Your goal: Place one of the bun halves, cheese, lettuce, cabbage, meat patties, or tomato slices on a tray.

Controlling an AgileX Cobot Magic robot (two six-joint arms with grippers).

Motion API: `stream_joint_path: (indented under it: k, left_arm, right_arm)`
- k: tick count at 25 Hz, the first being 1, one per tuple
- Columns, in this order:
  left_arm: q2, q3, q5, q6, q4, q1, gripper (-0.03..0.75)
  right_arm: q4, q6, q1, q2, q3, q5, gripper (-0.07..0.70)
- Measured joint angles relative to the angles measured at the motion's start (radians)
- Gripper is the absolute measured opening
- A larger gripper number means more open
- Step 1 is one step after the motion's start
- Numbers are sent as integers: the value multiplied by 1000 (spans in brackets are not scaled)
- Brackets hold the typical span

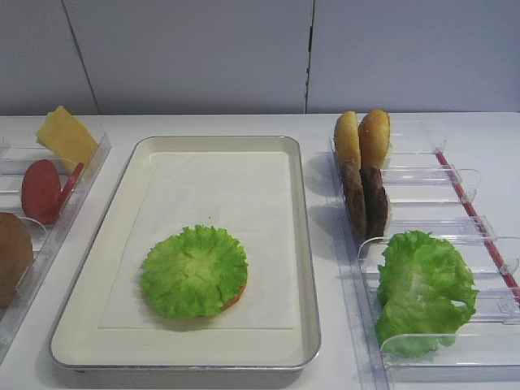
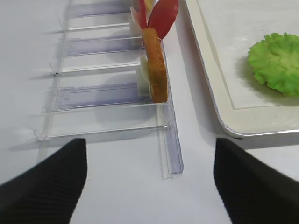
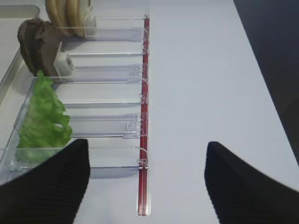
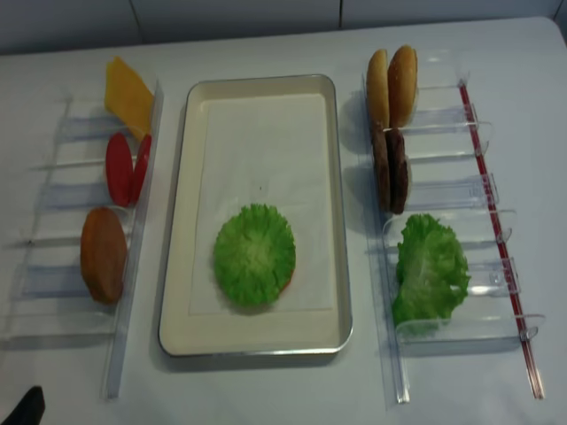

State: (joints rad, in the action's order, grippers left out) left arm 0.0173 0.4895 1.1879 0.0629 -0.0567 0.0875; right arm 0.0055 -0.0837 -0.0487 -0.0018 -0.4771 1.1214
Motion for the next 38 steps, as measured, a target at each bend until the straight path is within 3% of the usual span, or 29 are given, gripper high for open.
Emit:
stream_joint_path:
  k: [8,38]
  left_arm:
    - [0,0,0,0,0,0,523]
    - [0,0,0,0,0,0,522]
  right_arm:
    - [37,48,31,-14,0,0,549]
    - [40,52,31,-14,0,0,549]
